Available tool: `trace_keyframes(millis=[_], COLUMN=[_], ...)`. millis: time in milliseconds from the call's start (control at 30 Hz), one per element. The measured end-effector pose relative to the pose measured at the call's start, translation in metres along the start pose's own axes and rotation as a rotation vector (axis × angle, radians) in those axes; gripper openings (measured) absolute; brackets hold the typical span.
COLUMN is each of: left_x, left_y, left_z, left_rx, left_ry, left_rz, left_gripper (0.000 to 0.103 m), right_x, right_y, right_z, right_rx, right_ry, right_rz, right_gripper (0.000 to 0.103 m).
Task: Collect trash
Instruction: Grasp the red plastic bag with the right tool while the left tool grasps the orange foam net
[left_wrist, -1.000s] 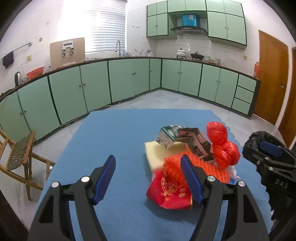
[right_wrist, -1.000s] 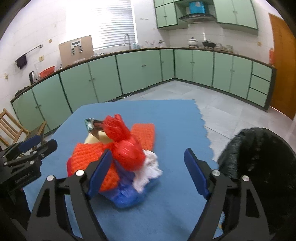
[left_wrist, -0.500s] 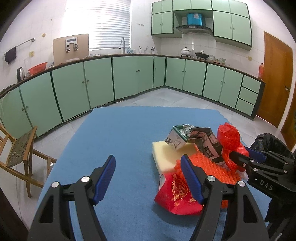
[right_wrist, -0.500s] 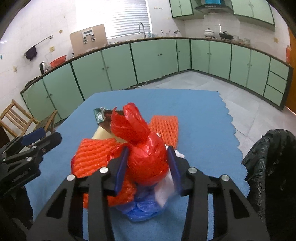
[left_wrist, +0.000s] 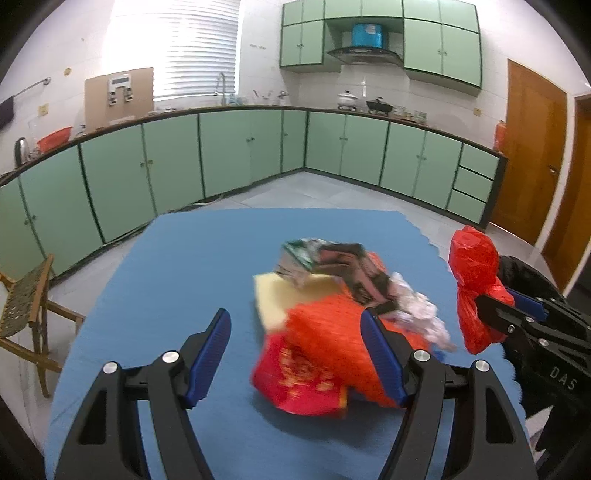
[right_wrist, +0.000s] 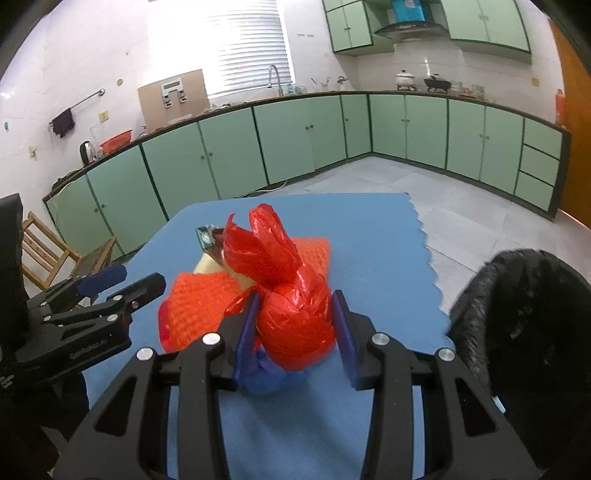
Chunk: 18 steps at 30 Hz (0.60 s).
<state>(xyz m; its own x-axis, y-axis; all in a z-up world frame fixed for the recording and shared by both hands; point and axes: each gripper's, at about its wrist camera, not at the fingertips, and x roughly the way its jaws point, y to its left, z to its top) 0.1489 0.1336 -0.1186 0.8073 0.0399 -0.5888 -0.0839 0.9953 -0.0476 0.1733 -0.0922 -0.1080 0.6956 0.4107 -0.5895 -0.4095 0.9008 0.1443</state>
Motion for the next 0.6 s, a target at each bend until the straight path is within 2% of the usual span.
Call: trace_keyframes(millis=[433, 533, 600], left_x=[0.031, 0.035, 0.035], left_y=[-0.036, -0.039, -0.039], left_z=[-0.008, -0.011, -0.011], left_rx=[0.008, 0.005, 0.007], left_ry=[0.105, 0.125, 0.121], left_rz=[-0.061, -0.070, -0.062], left_gripper=[0.070, 0.055, 0.040], right_x=[-0.007, -0.006, -0.006], right_y=[-0.029, -0.031, -0.032], right_z=[-0.023, -0.027, -0.027], right_rx=[0.042, 0.047, 0.049], right_ry=[0.030, 0.038, 0.039], right_rz=[-0.052, -0.055, -0.057], right_gripper=[0.038, 0.038, 0.038])
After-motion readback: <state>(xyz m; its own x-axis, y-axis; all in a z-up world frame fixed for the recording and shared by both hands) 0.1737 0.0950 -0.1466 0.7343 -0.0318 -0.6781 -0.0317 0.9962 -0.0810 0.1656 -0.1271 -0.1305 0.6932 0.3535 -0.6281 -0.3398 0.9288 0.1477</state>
